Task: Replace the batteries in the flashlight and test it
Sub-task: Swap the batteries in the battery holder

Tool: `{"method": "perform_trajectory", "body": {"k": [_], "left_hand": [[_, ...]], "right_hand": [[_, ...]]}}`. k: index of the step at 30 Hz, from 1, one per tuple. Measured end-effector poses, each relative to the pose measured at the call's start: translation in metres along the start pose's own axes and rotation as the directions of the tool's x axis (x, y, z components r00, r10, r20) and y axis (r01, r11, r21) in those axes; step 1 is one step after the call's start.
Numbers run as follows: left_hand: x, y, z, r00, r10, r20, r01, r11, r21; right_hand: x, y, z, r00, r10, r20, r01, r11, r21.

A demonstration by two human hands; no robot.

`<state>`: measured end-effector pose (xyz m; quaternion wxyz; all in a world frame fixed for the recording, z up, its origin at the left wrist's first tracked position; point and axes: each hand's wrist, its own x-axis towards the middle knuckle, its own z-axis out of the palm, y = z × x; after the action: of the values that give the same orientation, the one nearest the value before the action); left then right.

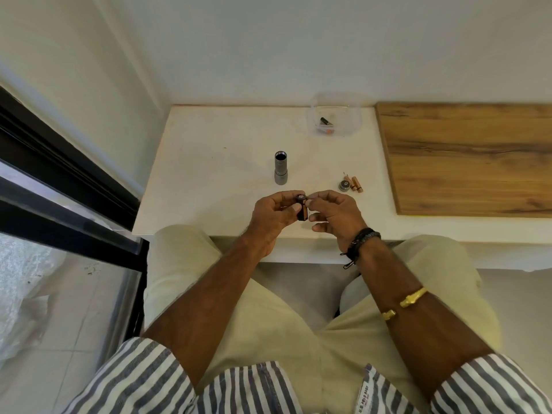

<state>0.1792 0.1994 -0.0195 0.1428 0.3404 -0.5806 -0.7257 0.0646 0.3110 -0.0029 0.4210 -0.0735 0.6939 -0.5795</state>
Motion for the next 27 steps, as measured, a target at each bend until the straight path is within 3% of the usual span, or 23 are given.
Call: {"method": "perform_trajectory", "body": {"k": [13, 27], "left_hand": [[-0.004, 0.003, 0.0, 0.993, 0.119, 0.014, -0.12, 0.99, 0.079], [-0.004, -0.001, 0.012, 0.98, 0.197, -0.01, -0.188, 0.949, 0.253]], "right_hand": [[-0.005, -0.003, 0.001, 0.989, 0.085, 0.124, -0.111, 0.969, 0.22], [-0.003, -0.006, -0.005, 0.971, 0.206, 0.122, -0.231, 0.938, 0.257]]}}
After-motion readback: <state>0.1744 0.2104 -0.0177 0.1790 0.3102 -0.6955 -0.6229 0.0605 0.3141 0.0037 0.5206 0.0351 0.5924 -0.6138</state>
